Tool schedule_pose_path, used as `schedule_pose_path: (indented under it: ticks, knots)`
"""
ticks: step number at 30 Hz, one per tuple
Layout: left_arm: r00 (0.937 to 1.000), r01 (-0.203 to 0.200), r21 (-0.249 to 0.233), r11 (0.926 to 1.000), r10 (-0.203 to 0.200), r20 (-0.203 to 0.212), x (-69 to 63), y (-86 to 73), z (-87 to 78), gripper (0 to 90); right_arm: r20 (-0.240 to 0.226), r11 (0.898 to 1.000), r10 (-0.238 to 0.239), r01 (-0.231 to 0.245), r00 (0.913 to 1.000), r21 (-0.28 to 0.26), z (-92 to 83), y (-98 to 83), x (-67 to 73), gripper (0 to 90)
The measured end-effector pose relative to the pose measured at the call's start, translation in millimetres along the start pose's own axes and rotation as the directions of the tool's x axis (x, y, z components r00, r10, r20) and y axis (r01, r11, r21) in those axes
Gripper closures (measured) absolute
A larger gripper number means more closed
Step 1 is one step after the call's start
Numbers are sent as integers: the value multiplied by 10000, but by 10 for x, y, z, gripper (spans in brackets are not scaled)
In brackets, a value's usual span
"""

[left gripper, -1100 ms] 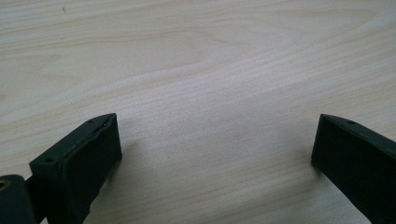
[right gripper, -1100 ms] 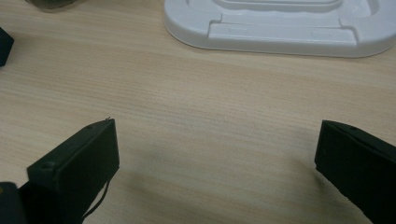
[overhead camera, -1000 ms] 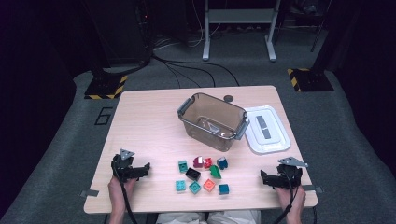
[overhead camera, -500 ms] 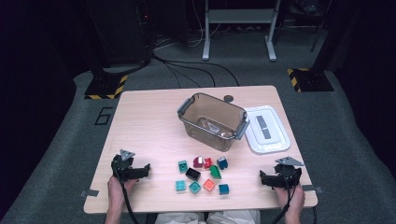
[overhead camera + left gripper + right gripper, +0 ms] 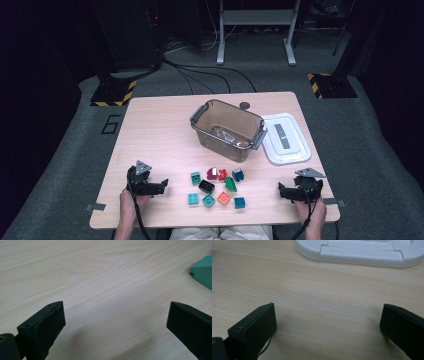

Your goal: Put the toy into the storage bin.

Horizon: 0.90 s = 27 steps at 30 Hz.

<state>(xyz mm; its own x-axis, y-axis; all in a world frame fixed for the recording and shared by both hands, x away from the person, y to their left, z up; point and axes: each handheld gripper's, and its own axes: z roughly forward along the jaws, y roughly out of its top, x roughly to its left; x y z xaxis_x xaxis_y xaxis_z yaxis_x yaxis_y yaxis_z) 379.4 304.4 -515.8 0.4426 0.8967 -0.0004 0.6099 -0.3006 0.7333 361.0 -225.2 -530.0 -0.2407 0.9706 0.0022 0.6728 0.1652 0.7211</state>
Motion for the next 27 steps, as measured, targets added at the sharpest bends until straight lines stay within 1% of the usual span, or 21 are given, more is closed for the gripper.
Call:
schedule_pose_path:
  ticks: [1, 3, 4, 7, 9, 10, 11, 12, 18, 21, 22, 24, 25, 26, 27]
  knots:
    - [10000, -18, -46, 10000, 19, 72, -39, 4, -4, 18, 3, 10000, 3, -3, 10000, -1, 0, 0, 0, 2]
    - [9997, -202, -4, 9998, 202, 154, -91, 15, -8, 17, 3, 10000, 6, -6, 10000, 0, 0, 0, -1, 2]
    - [9995, -210, 47, 9998, 209, 224, -114, 19, -11, 17, 2, 10000, -3, 3, 10000, -1, 0, 0, -1, 2]
    - [9977, -389, -45, 9992, 391, 551, -207, 37, -33, 16, 2, 10000, -1, 1, 10000, -3, 0, -1, -1, 3]
    - [9964, -427, -127, 9990, 435, 734, -264, 41, -55, 16, 31, 10000, 63, -63, 10000, 10, -3, -1, 1, 7]
    - [9956, -522, -161, 9985, 533, 764, -298, 42, -64, 14, 37, 10000, 74, -74, 10000, 15, -4, -1, 1, 7]
    - [9940, -728, -139, 9972, 737, 812, -336, 40, -73, 11, 38, 10000, 74, -74, 10000, 15, -4, -1, 1, 7]
    - [9920, -835, -179, 9963, 848, 939, -367, 38, -79, 1, 39, 10000, 76, -76, 10000, 15, -4, -1, 1, 7]
    - [9850, -948, -296, 9951, 980, 1421, -504, 30, -90, 0, 30, 10000, 38, -38, 10000, -9, -2, 0, -1, 8]
    - [9781, -1096, -334, 9934, 1138, 1743, -576, 21, -100, 0, 43, 10000, 35, -35, 10000, -22, -2, -1, -2, 10]
    - [9774, -1125, -386, 9929, 1176, 1758, -598, 17, -98, 0, 43, 10000, 33, -33, 10000, -21, -2, -1, -2, 10]
    - [9741, -1246, -421, 9913, 1303, 1850, -646, 10, -94, 0, 44, 10000, 41, -41, 10000, -22, -2, -1, -2, 10]
    - [9716, -1269, -395, 9911, 1322, 1964, -676, 8, -92, 0, 49, 10000, 46, -46, 10000, -26, -2, -1, -3, 10]
    - [9711, -1262, -496, 9908, 1336, 1979, -702, 3, -81, 0, 61, 10000, 63, -62, 10000, -25, -2, -1, -3, 11]
    - [9691, -1353, -497, 9896, 1426, 2014, -721, 4, -76, 0, 64, 10000, 64, -64, 10000, -28, -2, -1, -3, 10]
